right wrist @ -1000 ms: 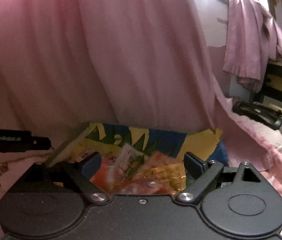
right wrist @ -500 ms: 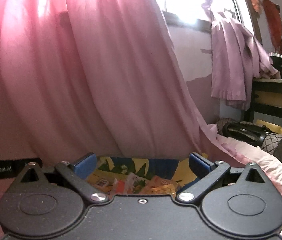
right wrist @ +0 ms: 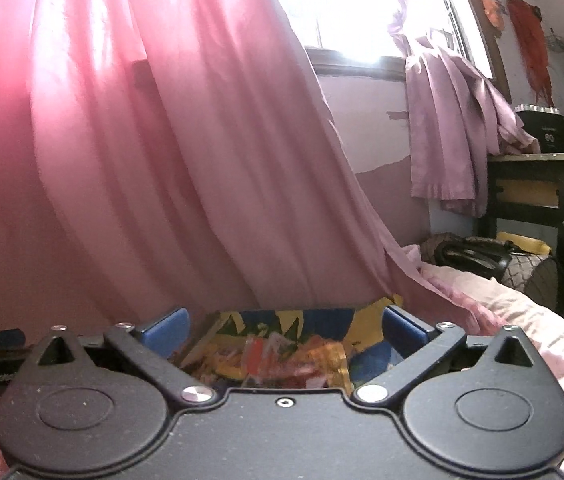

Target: Organize snacks

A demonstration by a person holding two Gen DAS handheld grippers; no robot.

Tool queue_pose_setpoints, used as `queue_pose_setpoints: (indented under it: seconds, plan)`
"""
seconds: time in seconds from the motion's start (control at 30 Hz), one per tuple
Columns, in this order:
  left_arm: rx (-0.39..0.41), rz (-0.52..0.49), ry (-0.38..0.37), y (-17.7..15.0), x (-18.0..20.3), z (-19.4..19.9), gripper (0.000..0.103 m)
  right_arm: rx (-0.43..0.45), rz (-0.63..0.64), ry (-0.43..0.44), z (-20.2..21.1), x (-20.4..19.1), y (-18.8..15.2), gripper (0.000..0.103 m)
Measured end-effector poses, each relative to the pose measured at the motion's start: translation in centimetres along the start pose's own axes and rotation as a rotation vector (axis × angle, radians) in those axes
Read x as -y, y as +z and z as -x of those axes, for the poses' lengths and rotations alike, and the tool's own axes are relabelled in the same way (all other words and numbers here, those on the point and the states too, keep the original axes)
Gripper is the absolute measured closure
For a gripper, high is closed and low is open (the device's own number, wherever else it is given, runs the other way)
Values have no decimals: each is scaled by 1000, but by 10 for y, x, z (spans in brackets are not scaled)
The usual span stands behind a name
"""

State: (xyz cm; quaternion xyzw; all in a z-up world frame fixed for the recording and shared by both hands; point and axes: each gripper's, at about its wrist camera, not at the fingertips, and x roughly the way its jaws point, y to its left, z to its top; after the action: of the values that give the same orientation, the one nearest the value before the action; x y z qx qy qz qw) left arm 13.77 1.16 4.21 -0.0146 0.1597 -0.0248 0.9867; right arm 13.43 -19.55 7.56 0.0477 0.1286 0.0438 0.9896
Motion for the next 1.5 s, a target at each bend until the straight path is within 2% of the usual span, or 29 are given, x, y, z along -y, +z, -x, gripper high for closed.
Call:
queue_pose_setpoints:
  seconds: [0.33, 0.63, 1.03, 1.5]
  plan:
    - [-20, 18, 2, -15, 5, 35, 0, -15, -34, -16, 53, 11, -14, 1]
    - [-59, 54, 12, -29, 4, 57, 0, -50, -41, -42, 74, 12, -24, 1]
    - [-83, 68, 17, -39, 2, 72, 0, -92, -25, -38, 94, 4, -37, 1]
    - [-137, 15, 50, -60, 8, 86, 0, -177, -49, -55, 103, -4, -55, 1]
